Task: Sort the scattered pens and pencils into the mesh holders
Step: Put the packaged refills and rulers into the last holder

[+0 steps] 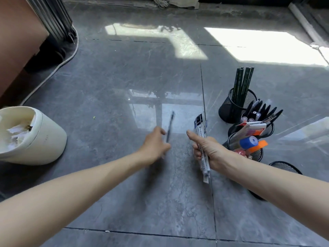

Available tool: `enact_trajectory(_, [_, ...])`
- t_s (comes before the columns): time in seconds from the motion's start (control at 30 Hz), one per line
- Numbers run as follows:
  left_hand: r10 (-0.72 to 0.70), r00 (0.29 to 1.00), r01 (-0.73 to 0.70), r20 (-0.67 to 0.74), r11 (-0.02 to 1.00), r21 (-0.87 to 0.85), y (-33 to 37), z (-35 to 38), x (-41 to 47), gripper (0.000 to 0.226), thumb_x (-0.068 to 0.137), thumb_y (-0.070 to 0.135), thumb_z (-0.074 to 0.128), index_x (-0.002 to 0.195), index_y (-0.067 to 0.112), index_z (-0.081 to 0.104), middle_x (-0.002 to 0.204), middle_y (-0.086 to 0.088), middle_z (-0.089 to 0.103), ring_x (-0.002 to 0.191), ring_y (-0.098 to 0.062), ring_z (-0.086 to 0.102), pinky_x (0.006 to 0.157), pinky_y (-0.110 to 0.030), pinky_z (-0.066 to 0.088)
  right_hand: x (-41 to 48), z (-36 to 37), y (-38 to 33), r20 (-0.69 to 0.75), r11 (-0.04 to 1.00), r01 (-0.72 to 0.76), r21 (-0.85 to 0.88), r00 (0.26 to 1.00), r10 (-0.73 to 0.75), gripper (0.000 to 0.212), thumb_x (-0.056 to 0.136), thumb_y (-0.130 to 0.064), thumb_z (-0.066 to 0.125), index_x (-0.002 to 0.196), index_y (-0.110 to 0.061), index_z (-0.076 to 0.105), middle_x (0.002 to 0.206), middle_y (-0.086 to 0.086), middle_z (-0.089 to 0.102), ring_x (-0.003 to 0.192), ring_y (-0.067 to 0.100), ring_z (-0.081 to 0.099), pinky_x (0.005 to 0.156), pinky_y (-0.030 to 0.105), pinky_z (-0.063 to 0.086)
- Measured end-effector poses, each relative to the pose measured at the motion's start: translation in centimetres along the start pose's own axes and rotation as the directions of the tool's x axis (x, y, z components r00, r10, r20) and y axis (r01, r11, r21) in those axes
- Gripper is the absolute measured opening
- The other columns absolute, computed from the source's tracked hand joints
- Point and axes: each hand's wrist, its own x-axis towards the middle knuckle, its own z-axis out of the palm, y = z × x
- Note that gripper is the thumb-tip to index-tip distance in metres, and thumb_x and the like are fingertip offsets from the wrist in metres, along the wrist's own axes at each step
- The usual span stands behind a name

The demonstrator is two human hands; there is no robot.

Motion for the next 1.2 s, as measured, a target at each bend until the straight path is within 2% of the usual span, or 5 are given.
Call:
enact_trajectory(0.27, [0.256, 0.958, -0.220, 0.131, 0.946, -0.237, 2.4, 4.6, -3.5, 0.031, 0.082, 0.013, 0.068, 0.106, 0.019, 0.049, 0.076, -0.001, 0.053, 0.064, -0.011, 0.050, 0.062, -0.021, 0.041, -0.9, 0.8, -0.4, -0.153, 0.998, 0.048, -0.045, 0.987, -0.054, 0.028, 0.082, -0.022, 0.070, 0.096, -0.001, 0.058, 0.071, 0.007, 0.060, 0.056, 0.015, 0.058, 0.047, 0.023, 0.042])
enact_trajectory(0.43, [0.213, 0.927, -0.109, 0.308, 0.941, -0.321, 2.3, 4.0, -3.7, 0.050, 0.076, 0.030, 0.076, 0.115, 0.019, 0.046, 0.084, -0.004, 0.057, 0.065, -0.010, 0.056, 0.056, -0.018, 0.043, -1.8, 0.9, -0.4, -0.148, 0.924, 0.280, -0.262, 0.934, -0.325, 0.018, 0.086, -0.013, 0.061, 0.072, -0.011, 0.050, 0.066, 0.001, 0.050, 0.063, 0.013, 0.047, 0.056, 0.023, 0.041])
enact_trajectory(0.63, [0.294, 0.938, -0.219, 0.185, 0.913, -0.344, 3.5, 3.1, -2.9, 0.047, 0.074, 0.010, 0.074, 0.116, 0.018, 0.056, 0.107, 0.002, 0.066, 0.101, -0.009, 0.061, 0.090, -0.031, 0.052, -2.3, 3.0, -0.3, 0.022, 0.829, 0.459, -0.320, 0.878, -0.478, 0.023, 0.085, -0.013, 0.066, 0.072, -0.013, 0.047, 0.064, -0.004, 0.047, 0.062, 0.009, 0.046, 0.064, 0.024, 0.039])
enact_trajectory(1.07, [0.343, 0.923, -0.289, 0.177, 0.918, -0.272, 3.1, 3.0, -2.3, 0.033, 0.073, -0.006, 0.068, 0.072, 0.024, 0.054, 0.057, 0.012, 0.056, 0.053, 0.005, 0.049, 0.049, -0.013, 0.039, -2.0, 1.7, 0.5, 0.083, 0.786, 0.463, -0.409, 0.877, -0.474, 0.046, 0.067, -0.034, 0.079, 0.095, -0.007, 0.055, 0.090, 0.016, 0.061, 0.082, 0.026, 0.060, 0.076, 0.038, 0.051])
enact_trajectory(1.2, [0.353, 0.925, -0.327, 0.142, 0.928, -0.179, 3.8, 3.0, -2.7, 0.022, 0.083, 0.009, 0.067, 0.081, 0.023, 0.050, 0.089, -0.002, 0.050, 0.068, -0.011, 0.050, 0.054, -0.008, 0.038, -2.4, 1.9, -0.2, 0.027, 0.806, 0.451, -0.384, 0.878, -0.478, 0.027, 0.081, -0.016, 0.060, 0.095, 0.005, 0.048, 0.077, 0.009, 0.049, 0.073, 0.017, 0.046, 0.071, 0.034, 0.041])
